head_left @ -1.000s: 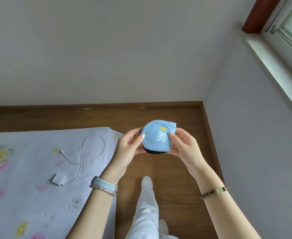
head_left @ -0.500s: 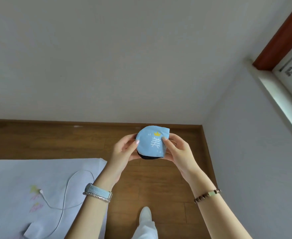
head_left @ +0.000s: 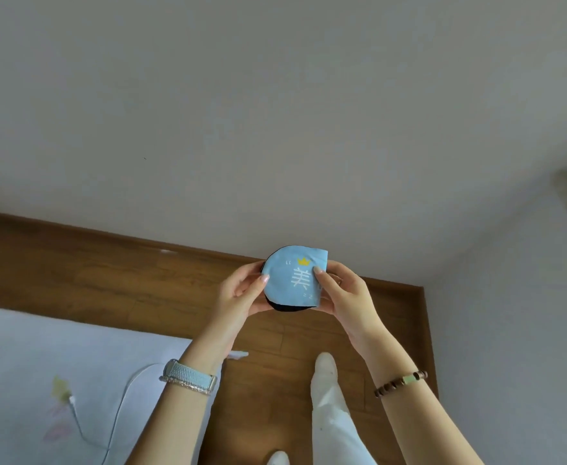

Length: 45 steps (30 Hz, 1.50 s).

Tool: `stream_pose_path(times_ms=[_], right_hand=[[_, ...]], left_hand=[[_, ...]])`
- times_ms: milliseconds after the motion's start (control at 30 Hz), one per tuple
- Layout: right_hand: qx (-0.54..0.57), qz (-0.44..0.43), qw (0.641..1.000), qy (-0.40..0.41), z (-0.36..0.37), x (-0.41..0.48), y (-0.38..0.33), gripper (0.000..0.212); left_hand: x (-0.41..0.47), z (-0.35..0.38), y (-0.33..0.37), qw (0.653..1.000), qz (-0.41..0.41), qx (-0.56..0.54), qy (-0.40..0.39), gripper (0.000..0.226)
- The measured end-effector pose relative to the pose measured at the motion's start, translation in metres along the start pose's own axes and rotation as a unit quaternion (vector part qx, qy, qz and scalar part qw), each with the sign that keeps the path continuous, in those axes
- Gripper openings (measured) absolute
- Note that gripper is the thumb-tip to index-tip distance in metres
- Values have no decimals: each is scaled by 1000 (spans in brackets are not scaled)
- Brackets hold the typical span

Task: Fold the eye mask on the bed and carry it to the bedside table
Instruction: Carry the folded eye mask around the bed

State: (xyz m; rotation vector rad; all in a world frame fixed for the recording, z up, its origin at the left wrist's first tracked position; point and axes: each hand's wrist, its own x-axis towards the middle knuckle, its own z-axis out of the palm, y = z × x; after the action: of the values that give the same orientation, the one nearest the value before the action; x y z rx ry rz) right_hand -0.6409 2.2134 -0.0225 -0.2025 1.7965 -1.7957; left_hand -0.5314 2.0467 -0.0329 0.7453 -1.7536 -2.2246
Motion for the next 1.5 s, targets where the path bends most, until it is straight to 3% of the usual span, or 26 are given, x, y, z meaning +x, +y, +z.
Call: stream_pose_path(times_ms=[400,667,967,1500], right_hand=[[-29,26,986,-162,26,174,-61,26],[-63,39,961,-266,75,255,-87,22],[-99,76,922,-367,176,301,-79,23],[-136,48,867,-476,412,372,-93,25]], left_hand=[[114,-6,40,986,39,-58,151,29],[154,-22,46,951,47,-119,282,21],[171,-92,58,901,19,-121,416,31],[206,-284,116,854,73,-122,500,30]])
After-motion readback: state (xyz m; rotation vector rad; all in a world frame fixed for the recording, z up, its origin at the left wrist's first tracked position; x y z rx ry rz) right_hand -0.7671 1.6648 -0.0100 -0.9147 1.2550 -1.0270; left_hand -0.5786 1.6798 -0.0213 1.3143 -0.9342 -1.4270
